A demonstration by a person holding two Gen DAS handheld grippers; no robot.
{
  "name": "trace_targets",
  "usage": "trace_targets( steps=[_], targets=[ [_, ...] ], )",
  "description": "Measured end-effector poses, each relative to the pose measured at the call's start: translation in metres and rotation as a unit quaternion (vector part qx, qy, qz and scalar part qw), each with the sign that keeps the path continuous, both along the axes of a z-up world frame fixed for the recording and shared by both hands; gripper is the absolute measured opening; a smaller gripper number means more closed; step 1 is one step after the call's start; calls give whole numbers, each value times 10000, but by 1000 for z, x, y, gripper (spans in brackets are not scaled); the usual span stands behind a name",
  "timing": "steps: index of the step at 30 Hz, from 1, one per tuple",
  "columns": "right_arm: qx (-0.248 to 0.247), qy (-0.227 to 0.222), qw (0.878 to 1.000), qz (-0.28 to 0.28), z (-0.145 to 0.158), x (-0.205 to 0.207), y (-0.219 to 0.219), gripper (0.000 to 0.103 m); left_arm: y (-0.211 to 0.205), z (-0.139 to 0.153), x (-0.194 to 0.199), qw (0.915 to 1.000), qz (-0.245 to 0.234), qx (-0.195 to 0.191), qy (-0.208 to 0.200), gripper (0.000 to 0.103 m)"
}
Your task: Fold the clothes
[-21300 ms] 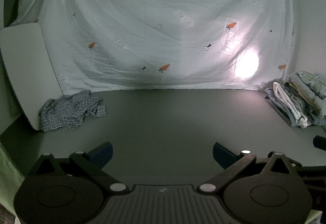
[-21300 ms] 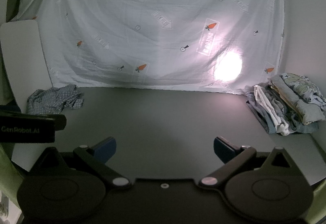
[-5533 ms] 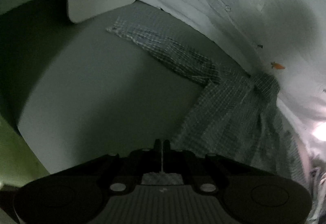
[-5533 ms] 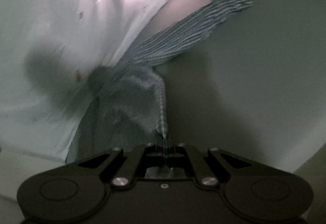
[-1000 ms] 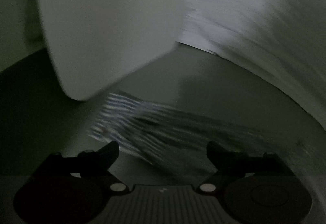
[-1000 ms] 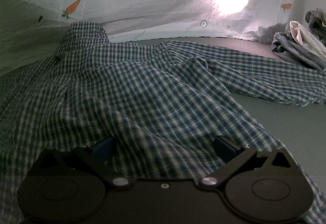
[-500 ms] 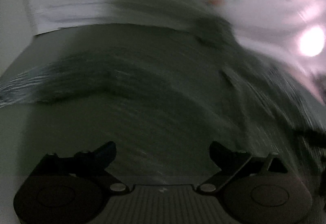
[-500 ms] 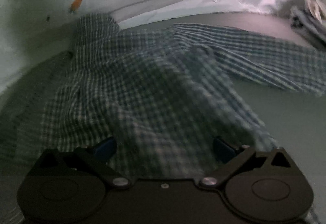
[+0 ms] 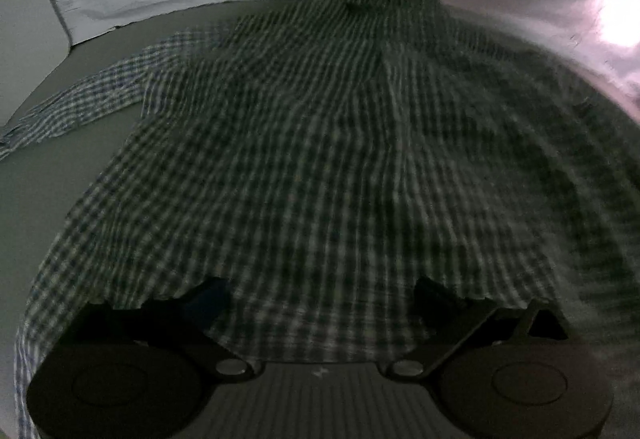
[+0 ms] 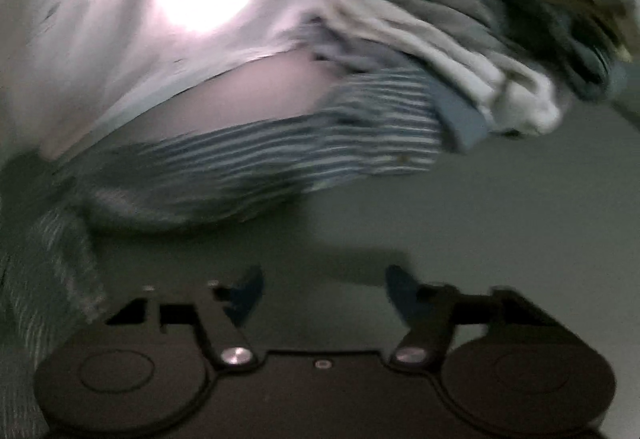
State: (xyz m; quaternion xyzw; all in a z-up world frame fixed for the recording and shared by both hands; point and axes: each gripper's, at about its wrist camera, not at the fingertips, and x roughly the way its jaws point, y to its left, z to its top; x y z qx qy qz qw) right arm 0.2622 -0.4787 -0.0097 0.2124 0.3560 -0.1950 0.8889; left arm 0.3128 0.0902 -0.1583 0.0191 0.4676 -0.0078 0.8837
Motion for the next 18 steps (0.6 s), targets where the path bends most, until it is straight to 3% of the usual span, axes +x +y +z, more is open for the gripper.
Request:
trace_targets(
  steps=[6, 11, 18],
  targets=[
    [46, -121, 9998, -127, -11, 25, -49, 51, -6, -6, -2, 9985, 498, -25, -213, 103],
    [76, -267, 9996, -93, -7, 54, -63, 51, -10, -8, -4, 9970, 680, 4, -381, 103],
    [-706, -62, 9974, 164, 1, 130, -48, 55, -14, -6, -1, 9940, 1039, 51, -348, 103]
  ],
)
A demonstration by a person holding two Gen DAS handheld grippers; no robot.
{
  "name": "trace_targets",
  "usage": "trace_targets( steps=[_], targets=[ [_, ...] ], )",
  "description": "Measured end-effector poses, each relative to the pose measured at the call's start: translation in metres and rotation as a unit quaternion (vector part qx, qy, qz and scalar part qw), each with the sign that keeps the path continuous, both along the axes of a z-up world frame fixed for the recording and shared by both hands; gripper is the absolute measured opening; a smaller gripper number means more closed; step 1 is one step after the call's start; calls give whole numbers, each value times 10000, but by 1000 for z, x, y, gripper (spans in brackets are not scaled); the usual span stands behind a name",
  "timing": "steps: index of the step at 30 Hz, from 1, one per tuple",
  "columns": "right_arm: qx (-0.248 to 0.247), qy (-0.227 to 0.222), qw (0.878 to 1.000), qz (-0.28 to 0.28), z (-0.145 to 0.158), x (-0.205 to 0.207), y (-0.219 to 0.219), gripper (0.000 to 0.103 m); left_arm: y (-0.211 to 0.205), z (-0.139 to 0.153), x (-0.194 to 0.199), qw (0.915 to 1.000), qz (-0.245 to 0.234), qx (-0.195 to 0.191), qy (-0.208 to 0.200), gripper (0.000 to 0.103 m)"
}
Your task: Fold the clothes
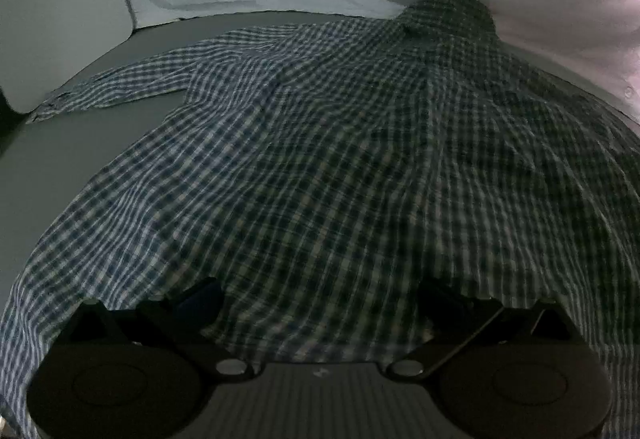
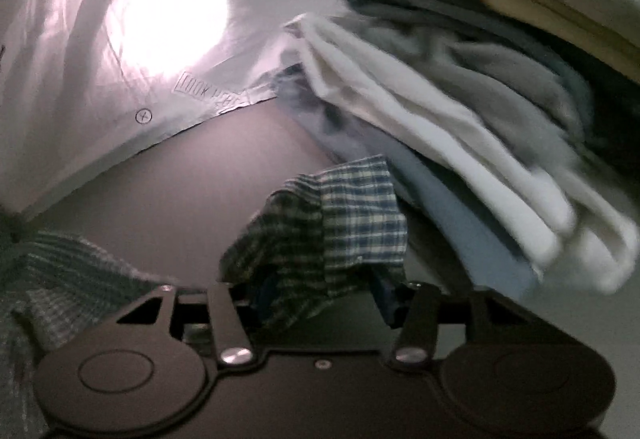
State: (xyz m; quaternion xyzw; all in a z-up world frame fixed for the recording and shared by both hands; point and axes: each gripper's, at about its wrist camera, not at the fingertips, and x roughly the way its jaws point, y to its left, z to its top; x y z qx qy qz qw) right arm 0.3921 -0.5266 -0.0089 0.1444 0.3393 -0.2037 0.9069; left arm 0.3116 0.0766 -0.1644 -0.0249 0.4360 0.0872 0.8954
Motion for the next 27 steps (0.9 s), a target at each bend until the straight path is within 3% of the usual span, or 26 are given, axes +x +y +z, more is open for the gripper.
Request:
trace_targets(
  steps=[3, 7, 11, 12, 14, 15, 18, 23, 27],
  targets=[
    [-444, 376, 9982, -136, -12, 23, 6, 61, 0, 0, 1, 10000, 33, -1, -3, 103],
    [-460, 473, 9951, -730, -22, 28, 0, 83, 0, -1, 2, 10000, 38, 1, -39, 103],
    [-403, 419, 9930, -1028, -27, 28, -4, 91, 0, -3, 1, 9999, 59, 27, -108, 103],
    [-396, 365, 9937, -984, -27, 27, -3, 86, 0, -3, 2, 9999, 48, 29, -124, 103],
    [-464, 240, 9959, -741, -24, 23, 0, 60, 1, -4, 3, 9999, 15, 29, -148, 103],
    [-472, 235, 9963, -672, -22, 20, 2, 28, 1, -4, 4, 9999, -3, 28, -160, 103],
    [-322, 193, 9967, -720, -10, 10, 1, 14, 1, -5, 6, 9998, -54, 34, -214, 103],
    [-494, -132, 9890, -1385, 32, -54, 10, 13, 2, -7, 8, 9993, -180, 40, -310, 103],
    [-150, -33, 9839, -1778, 39, -96, 8, 13, 4, -8, 7, 9989, -246, 51, -385, 103]
  ],
)
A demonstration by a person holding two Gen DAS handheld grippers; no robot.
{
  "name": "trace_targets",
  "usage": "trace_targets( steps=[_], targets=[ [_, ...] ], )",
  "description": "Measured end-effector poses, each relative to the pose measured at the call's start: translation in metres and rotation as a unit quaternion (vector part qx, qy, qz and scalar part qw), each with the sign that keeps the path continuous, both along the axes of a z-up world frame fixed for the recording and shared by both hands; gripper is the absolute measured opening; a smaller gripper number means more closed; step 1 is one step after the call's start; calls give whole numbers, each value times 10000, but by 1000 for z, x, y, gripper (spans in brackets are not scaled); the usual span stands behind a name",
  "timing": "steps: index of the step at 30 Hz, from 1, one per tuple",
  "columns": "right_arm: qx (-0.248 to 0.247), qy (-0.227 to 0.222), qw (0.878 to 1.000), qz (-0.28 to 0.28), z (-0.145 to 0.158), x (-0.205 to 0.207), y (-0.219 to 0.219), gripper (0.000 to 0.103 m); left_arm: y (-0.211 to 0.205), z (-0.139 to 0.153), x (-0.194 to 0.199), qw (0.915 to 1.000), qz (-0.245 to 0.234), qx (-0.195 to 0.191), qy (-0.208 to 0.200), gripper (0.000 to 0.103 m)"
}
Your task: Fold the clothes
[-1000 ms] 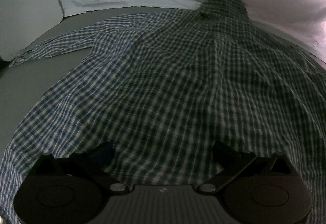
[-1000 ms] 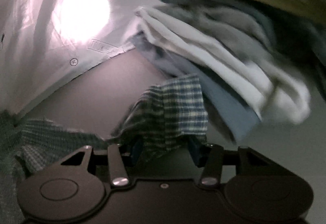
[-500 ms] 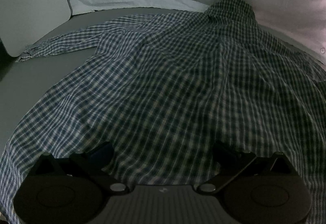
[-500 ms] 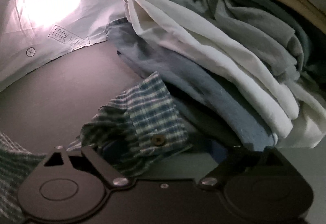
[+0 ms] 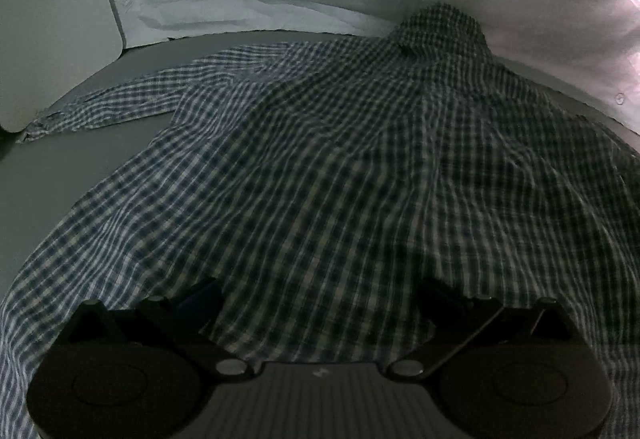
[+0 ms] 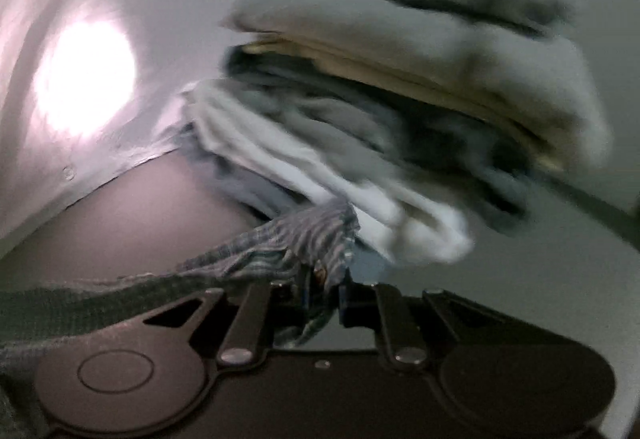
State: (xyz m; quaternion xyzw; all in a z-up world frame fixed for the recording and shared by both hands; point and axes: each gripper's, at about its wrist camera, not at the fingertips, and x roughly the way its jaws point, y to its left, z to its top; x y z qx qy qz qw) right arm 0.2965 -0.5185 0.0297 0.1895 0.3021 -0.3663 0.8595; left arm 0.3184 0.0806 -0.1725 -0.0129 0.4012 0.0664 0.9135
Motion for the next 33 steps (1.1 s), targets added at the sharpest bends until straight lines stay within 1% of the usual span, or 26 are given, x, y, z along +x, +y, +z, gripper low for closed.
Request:
trace_targets(
  steps=[3, 5, 6, 7, 9, 10, 13, 15, 18, 22, 24, 27, 29, 31, 33],
  targets=[
    [237, 423, 9988, 42, -27, -9, 1, 15, 2, 0, 1, 10000, -65, 3, -18, 103],
    [348, 669, 9971, 53, -37, -9, 4, 21, 4, 0, 4, 9999, -140, -1, 10, 103],
    [273, 724, 9970, 77, -38, -9, 6, 26, 4, 1, 5, 9998, -183, -5, 32, 103],
    [146, 773, 9968, 125, -37, -10, 10, 33, 5, 1, 6, 9997, -227, -11, 58, 103],
    [-65, 853, 9960, 250, -33, -12, 15, 40, 7, 2, 9, 9992, -366, -29, 170, 103],
    [-92, 815, 9962, 301, -31, -13, 16, 41, 8, 3, 11, 9987, -445, -39, 236, 103],
    [98, 620, 9967, 516, -23, -24, 22, 45, 16, 7, 13, 9957, -795, -46, 470, 103],
    [197, 559, 9953, 765, -24, -31, 32, 45, 26, 9, 8, 9948, -854, -2, 563, 103],
    [297, 519, 9918, 1125, -26, -37, 51, 46, 52, 13, -9, 9970, -514, 102, 566, 103],
    [447, 547, 9886, 1330, -29, -46, 82, 47, 97, 16, -35, 9980, -118, 24, 624, 103],
    [501, 634, 9876, 1343, -29, -50, 92, 47, 116, 18, -45, 9976, -6, -23, 691, 103],
    [639, 623, 9864, 1383, -26, -59, 110, 48, 136, 20, -55, 9969, 44, 65, 789, 103],
    [771, 631, 9822, 1594, -25, -63, 122, 48, 146, 21, -60, 9965, 46, 136, 825, 103],
    [1089, 537, 9752, 1849, -26, -70, 133, 48, 156, 23, -64, 9963, 122, 180, 828, 103],
    [1438, 428, 9666, 2077, -27, -77, 143, 48, 168, 27, -69, 9959, 284, 352, 784, 103]
  ],
)
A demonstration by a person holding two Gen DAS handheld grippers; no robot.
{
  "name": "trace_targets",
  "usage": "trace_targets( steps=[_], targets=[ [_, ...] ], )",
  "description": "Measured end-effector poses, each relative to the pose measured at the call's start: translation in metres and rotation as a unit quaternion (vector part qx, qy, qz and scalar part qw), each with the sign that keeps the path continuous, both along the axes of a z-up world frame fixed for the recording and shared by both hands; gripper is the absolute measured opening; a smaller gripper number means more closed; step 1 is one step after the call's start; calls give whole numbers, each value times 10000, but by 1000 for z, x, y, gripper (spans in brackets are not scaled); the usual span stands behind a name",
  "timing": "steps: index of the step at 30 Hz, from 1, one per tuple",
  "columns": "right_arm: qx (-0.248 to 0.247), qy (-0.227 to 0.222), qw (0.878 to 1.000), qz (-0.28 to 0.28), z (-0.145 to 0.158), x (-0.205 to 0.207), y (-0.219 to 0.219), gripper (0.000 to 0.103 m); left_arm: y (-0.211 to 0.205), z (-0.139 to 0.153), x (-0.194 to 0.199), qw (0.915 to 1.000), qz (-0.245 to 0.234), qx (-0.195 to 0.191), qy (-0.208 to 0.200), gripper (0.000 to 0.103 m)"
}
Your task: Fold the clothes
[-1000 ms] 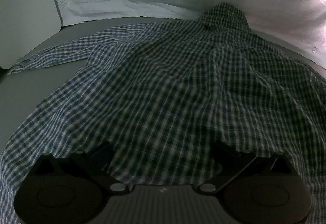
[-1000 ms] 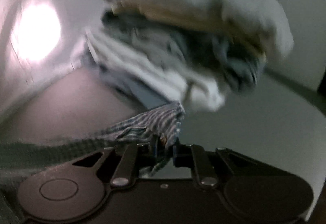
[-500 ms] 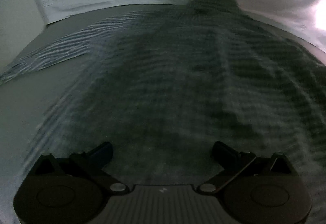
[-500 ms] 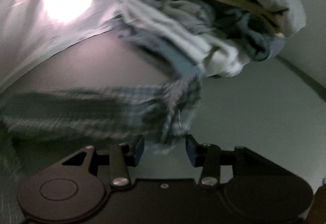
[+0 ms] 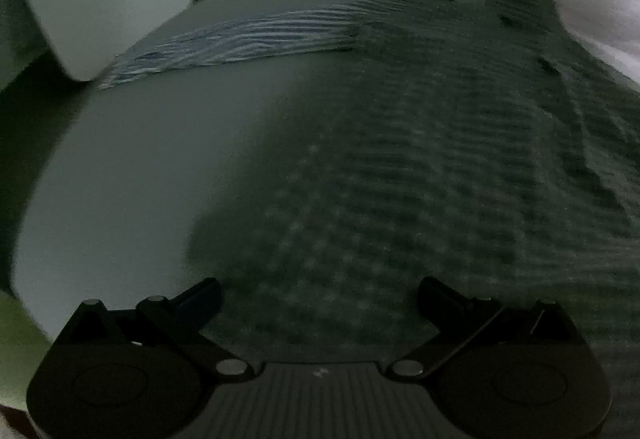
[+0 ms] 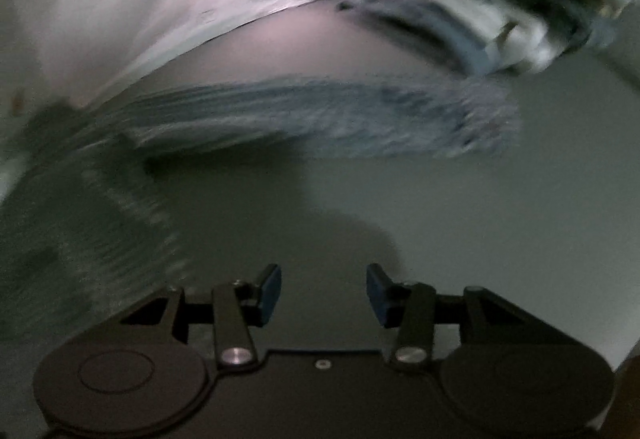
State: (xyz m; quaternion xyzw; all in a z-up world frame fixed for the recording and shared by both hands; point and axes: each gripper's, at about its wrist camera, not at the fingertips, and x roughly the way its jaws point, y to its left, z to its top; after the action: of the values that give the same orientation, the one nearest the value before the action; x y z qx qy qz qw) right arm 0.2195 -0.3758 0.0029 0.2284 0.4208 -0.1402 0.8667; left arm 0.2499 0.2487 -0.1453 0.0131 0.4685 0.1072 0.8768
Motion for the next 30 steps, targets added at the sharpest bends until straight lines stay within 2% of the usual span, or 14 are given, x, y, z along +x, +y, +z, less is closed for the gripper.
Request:
trace_targets(
  steps=[3, 7, 9, 10, 12, 13, 14, 18, 20, 23, 26, 28, 29, 30],
  targets=[
    [376, -50, 9989, 287, -2, -10, 16, 53, 19, 5, -9, 9994, 142, 295, -111, 103],
    [381, -10, 9975, 592, -5, -18, 38, 55, 40, -2, -11, 9999, 34, -164, -35, 102],
    [126, 84, 9977, 658, -6, -19, 47, 46, 44, -3, -12, 9993, 66, -358, -72, 95],
    [9, 146, 9970, 756, -6, -19, 51, 32, 44, -2, -14, 9990, 104, -408, -141, 84],
    [-21, 185, 9944, 1040, -5, -19, 57, 2, 43, 2, -18, 9983, 158, -458, -313, 47],
    [147, 113, 9936, 1113, -2, -21, 57, 1, 42, 5, -19, 9979, 221, -482, -362, 4],
    [466, 24, 9933, 1054, 1, -25, 54, 1, 41, 6, -20, 9976, 275, -534, -349, 0],
    [1483, -388, 9865, 583, 22, -42, 38, 1, 50, 30, -31, 9935, 515, -871, -526, 0],
    [1547, -495, 9857, 460, 34, -51, 31, 1, 61, 46, -39, 9889, 686, -1125, -681, 0],
    [1052, -122, 9927, 581, 29, -53, 30, 1, 74, 41, -40, 9868, 842, -1265, -554, 0],
    [399, 725, 9945, 648, 6, -45, 40, 2, 77, 22, -35, 9878, 967, -1206, -185, 2],
    [15, 868, 9940, 667, 7, -40, 49, 14, 81, 19, -33, 9854, 1082, -1306, -119, 8],
    [-161, 836, 9941, 667, 11, -37, 54, 21, 83, 22, -33, 9844, 1123, -1343, -171, 22],
    [-283, 745, 9946, 663, 14, -33, 57, 43, 86, 25, -32, 9836, 1154, -1360, -259, 31]
  ],
)
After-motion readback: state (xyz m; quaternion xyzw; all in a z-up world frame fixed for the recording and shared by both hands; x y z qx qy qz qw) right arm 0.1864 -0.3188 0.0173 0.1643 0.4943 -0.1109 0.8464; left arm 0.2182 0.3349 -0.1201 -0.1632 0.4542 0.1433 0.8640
